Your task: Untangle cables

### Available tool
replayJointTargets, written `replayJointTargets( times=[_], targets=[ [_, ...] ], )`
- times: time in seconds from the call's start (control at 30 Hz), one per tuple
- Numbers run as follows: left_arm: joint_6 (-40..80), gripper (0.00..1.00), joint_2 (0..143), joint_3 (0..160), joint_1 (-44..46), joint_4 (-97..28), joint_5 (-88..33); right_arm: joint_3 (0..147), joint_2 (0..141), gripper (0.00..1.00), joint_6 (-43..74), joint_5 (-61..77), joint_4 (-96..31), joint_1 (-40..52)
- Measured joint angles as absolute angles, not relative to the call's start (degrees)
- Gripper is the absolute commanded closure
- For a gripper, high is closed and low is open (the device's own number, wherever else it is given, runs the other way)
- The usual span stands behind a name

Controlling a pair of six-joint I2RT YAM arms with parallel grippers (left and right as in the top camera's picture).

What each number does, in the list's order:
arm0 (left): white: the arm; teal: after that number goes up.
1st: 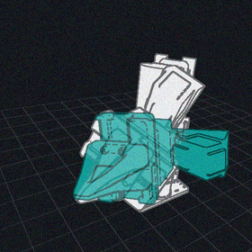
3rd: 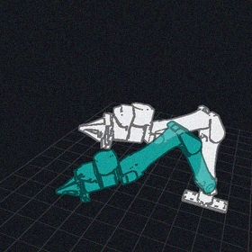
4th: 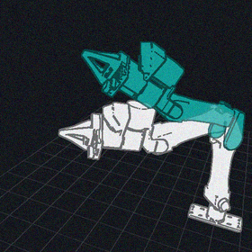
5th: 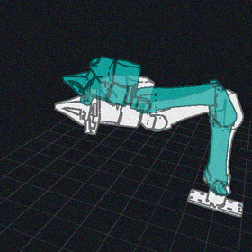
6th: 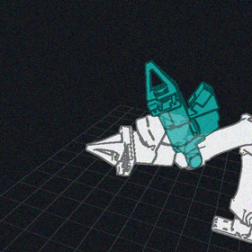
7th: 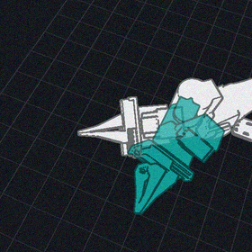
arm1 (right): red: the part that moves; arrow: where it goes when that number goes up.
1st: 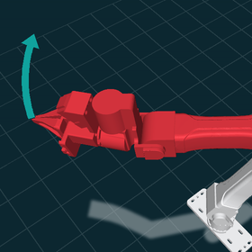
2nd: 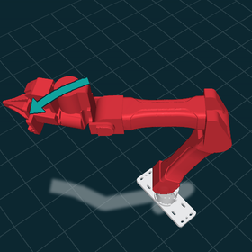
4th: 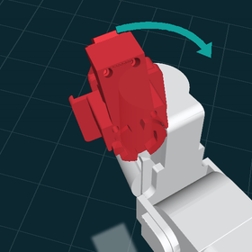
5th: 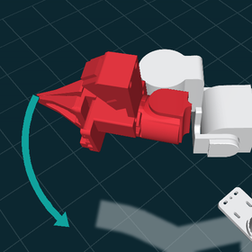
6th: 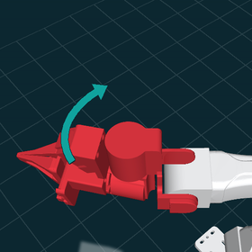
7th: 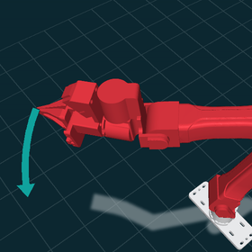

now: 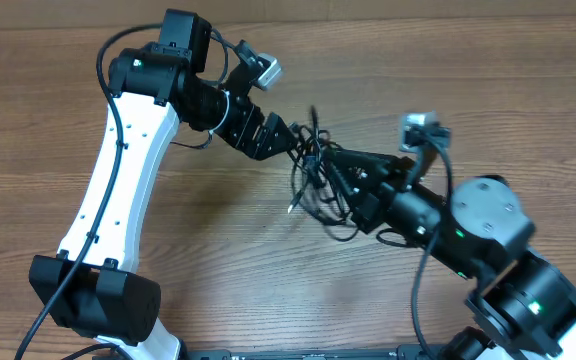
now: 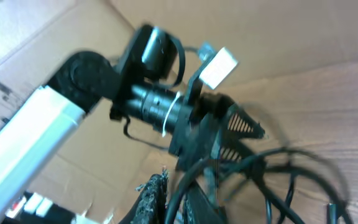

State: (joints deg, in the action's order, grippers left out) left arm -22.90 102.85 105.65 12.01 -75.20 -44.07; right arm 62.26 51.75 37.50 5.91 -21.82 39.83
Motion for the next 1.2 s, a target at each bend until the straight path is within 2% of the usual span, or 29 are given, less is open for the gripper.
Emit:
replayJointTargets(
  times=[0.2,0.37,0.47,0.63,0.67,0.7,0.77,0.87,1.03,1.2],
  targets=[
    [-34.13,0.00,102.87,105.65,12.01,-79.68,-52.69,62.26,50.37,0.90,37.74,2.96,-21.65,39.83],
    [-38.20,0.00,102.87,105.65,12.01,-80.01,-55.72,62.26,50.37,0.89,37.89,2.11,-21.52,39.83],
    [-39.31,0.00,102.87,105.65,12.01,-80.01,-55.70,62.26,50.35,0.79,37.93,2.04,-21.91,39.83],
    [-39.33,0.01,102.85,105.65,12.01,-79.85,-52.05,62.39,50.50,0.73,38.41,-0.05,-28.93,39.83],
    [-38.92,0.01,102.85,105.65,12.01,-79.59,-51.03,62.41,50.59,0.68,38.72,-0.32,-30.13,39.83],
    [-37.95,0.00,102.85,105.65,12.01,-79.11,-49.78,62.52,51.22,0.62,39.64,-1.17,-33.15,39.83],
    [-35.24,0.01,102.85,105.65,12.01,-77.38,-46.96,62.67,52.29,0.42,40.62,-2.13,-36.99,39.83],
    [-28.10,0.00,102.85,105.65,12.01,-74.15,-41.12,62.70,54.94,0.27,41.25,-2.87,-41.78,39.83],
    [-14.15,0.00,102.87,105.65,12.01,-70.13,-30.17,62.67,62.15,0.26,42.04,-1.87,-48.07,39.83],
    [-7.49,0.01,102.85,105.65,12.01,-68.86,-24.93,62.70,72.05,0.26,43.13,1.48,-55.66,39.83]
  ],
)
